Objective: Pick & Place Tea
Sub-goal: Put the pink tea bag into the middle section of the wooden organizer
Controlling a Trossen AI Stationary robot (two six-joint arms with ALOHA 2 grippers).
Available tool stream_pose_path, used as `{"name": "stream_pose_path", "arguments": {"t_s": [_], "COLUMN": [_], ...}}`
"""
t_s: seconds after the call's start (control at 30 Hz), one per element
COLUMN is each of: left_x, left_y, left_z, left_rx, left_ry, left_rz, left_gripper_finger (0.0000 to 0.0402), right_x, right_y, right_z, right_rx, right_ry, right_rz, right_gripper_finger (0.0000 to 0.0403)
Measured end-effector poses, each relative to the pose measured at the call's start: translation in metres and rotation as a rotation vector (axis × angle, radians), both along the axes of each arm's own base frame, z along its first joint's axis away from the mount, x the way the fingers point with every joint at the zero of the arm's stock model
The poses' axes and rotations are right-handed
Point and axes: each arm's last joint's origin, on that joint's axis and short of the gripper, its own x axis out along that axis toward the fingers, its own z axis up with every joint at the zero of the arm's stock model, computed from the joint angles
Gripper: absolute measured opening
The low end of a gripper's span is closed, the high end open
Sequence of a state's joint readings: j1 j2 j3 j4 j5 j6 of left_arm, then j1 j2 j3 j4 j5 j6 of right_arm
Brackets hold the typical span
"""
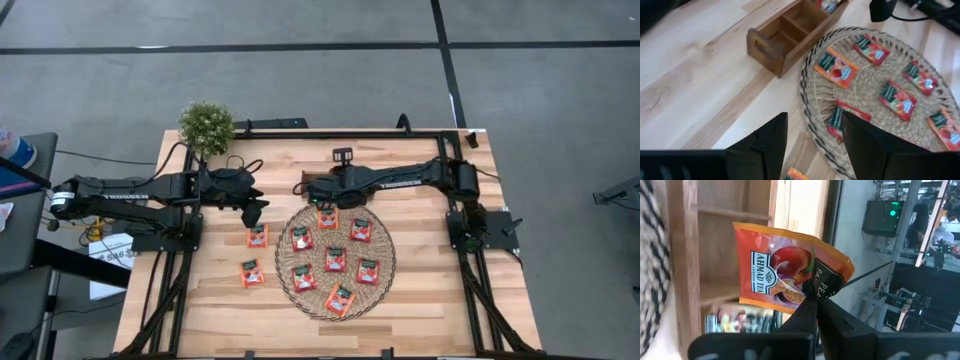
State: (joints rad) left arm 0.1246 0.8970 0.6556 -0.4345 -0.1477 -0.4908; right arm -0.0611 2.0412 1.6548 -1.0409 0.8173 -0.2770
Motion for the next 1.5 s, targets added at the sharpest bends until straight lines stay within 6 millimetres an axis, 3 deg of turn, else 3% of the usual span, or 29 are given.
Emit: {"name": "stream_pose_path", "arguments": {"t_s": [0.3,0.63,0.93,1.5], "left_x": [0.0,0.0,0.0,0.0], "left_y": [0.0,0.0,0.0,0.0], "left_z": [0.0,0.0,0.0,0.0], "left_rx": [0.007,0.008,0.008,0.012], "left_ry": [0.007,0.007,0.007,0.009], "left_rz": [0.006,0.006,0.005,0.003], "left_gripper_finger": [0.0177,0.0177,0.0177,0.0177], "right_x": [0.008,0.013,0.013,0.012], "right_y": [-0.009,-0.017,-0.02,-0.032], "right_z": [-0.03,-0.029,-0.048,-0.049], "right_rx": [0.005,0.003,0.01,0.057], "right_ry": [0.076,0.022,0.118,0.101], "right_rz": [-0.012,-0.008,0.0,-0.027], "right_gripper_finger": [0.0,0.0,0.0,0.0005]}}
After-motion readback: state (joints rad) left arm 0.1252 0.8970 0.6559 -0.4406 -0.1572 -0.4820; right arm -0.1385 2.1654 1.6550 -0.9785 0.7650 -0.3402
